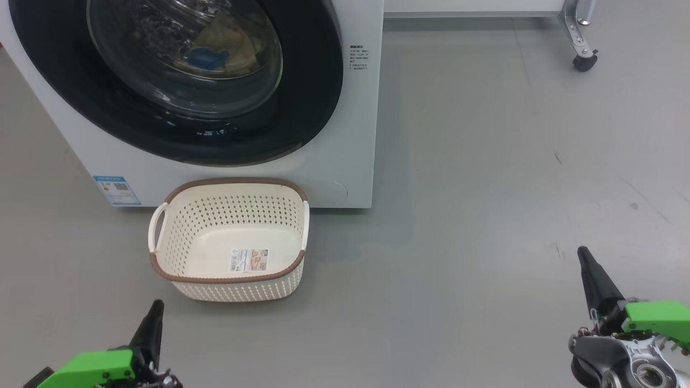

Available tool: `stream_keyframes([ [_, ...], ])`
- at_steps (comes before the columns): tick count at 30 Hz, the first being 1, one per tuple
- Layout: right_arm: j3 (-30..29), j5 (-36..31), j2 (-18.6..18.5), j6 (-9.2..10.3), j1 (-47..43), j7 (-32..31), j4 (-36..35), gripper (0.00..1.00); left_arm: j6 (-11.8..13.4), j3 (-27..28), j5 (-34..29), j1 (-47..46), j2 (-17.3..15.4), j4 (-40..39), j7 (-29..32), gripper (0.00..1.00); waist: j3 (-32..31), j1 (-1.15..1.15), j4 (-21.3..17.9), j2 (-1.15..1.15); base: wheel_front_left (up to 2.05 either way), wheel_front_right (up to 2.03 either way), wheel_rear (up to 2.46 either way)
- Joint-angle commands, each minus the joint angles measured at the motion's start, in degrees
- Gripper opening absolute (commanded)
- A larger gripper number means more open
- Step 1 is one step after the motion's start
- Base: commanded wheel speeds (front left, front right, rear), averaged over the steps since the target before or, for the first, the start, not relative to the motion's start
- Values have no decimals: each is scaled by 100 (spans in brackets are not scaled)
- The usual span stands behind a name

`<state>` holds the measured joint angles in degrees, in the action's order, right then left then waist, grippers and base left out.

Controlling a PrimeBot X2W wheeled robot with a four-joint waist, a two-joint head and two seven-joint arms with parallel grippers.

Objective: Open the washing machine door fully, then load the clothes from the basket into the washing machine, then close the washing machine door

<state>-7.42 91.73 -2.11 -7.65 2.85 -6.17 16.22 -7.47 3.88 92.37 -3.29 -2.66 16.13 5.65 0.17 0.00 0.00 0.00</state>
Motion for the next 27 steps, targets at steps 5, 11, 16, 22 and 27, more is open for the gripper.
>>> stream_keyframes([
  [5,89,43,-76,16,333,-33,-220,0,-2,228,9,-287,-50,-209,55,0,0,0,0,0,0,0,0],
  [11,89,43,-76,16,333,-33,-220,0,-2,231,6,-287,-48,-209,58,0,0,0,0,0,0,0,0],
  [16,89,43,-76,16,333,-33,-220,0,-2,234,4,-287,-46,-209,59,0,0,0,0,0,0,0,0],
  [22,89,43,-76,16,333,-32,-220,0,-2,237,2,-287,-44,-209,62,0,0,0,0,0,0,0,0],
  [27,90,43,-76,16,333,-32,-220,0,-2,239,0,-288,-42,-209,64,0,0,0,0,0,0,0,0],
])
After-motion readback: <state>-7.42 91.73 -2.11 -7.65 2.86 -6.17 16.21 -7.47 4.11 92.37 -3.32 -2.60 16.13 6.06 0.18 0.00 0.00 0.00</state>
